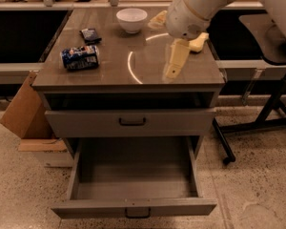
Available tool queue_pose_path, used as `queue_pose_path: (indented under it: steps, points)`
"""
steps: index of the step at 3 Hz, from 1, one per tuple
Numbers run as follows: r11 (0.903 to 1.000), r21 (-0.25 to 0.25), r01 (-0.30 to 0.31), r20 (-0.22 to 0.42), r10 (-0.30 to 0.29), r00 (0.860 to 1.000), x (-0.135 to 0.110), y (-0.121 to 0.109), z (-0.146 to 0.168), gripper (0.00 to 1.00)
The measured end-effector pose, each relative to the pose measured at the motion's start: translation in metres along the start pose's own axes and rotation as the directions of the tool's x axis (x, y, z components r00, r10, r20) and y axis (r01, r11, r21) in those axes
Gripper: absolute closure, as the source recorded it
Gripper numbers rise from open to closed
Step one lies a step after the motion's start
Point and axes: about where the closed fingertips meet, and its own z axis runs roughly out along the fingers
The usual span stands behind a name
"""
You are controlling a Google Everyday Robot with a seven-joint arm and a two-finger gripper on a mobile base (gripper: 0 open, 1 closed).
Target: Place pepsi can into middle drawer
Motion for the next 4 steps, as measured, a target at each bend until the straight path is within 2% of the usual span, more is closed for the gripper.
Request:
queue_pose_path:
  steps: [1,2,3,4]
  points:
    - [0.9985,-0.021,0.050,0.059,-0.048,0.997,-0.032,-0.021,0.029,0.00]
    - [0.9986,-0.020,0.050,0.059,-0.048,0.997,-0.032,-0.021,0.029,0.00]
    - [0.9994,0.009,0.035,0.108,-0.036,0.994,-0.035,-0.030,0.038,0.00]
    - [0.9985,0.053,0.010,0.165,-0.018,0.986,-0.044,-0.050,0.054,0.00]
